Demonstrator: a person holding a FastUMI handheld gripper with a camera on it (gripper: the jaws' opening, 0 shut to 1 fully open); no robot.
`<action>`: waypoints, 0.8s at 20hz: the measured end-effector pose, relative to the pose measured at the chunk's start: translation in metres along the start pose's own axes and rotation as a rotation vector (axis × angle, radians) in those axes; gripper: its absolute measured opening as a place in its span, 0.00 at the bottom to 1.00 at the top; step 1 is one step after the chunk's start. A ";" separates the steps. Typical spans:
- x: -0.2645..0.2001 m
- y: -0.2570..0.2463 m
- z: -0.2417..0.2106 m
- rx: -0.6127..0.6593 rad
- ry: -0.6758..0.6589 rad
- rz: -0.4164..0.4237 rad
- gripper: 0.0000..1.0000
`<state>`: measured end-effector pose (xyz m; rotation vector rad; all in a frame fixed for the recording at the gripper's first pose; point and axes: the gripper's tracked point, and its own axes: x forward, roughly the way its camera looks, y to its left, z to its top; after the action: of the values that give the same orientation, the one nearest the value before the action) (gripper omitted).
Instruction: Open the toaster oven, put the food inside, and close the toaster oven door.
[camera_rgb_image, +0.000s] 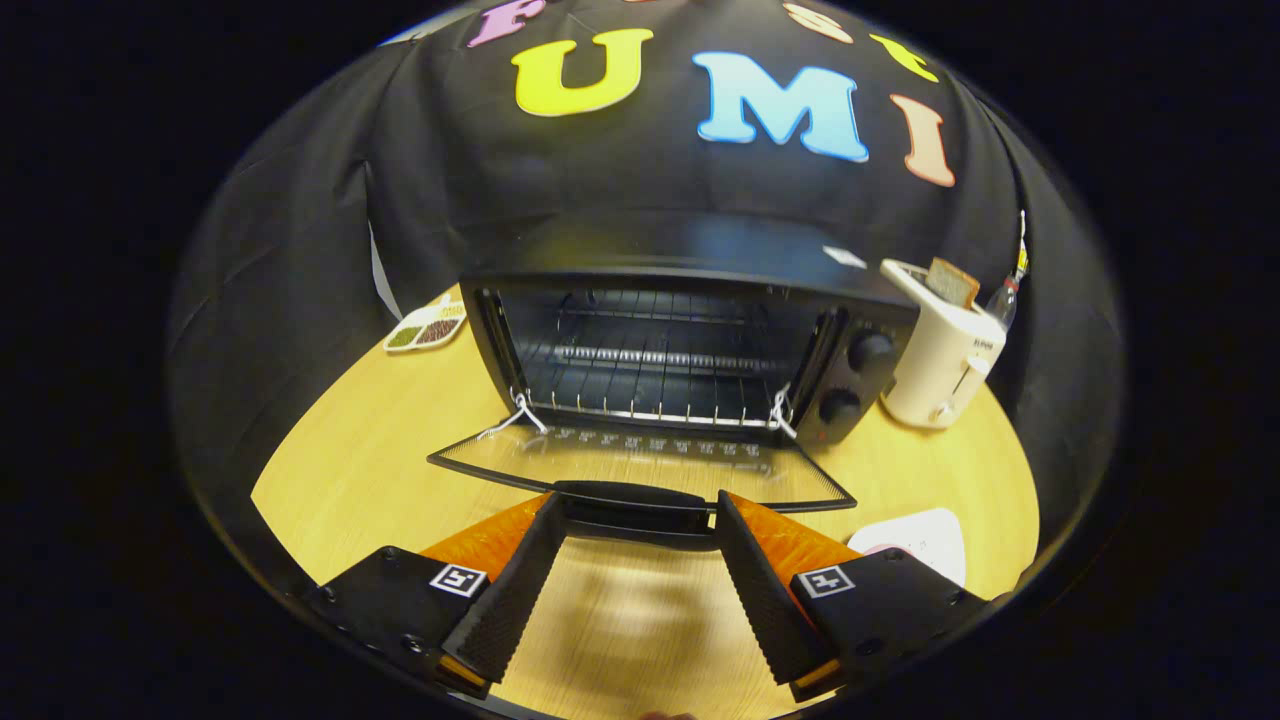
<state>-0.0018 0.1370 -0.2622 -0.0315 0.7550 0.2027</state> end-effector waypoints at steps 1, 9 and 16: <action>0.003 -0.004 -0.010 0.008 0.022 -0.007 0.97; -0.037 -0.039 -0.018 -0.007 0.014 0.009 0.97; -0.071 -0.128 -0.018 -0.029 0.027 -0.116 0.97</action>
<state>-0.0395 -0.0028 -0.2325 -0.1055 0.7747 0.1026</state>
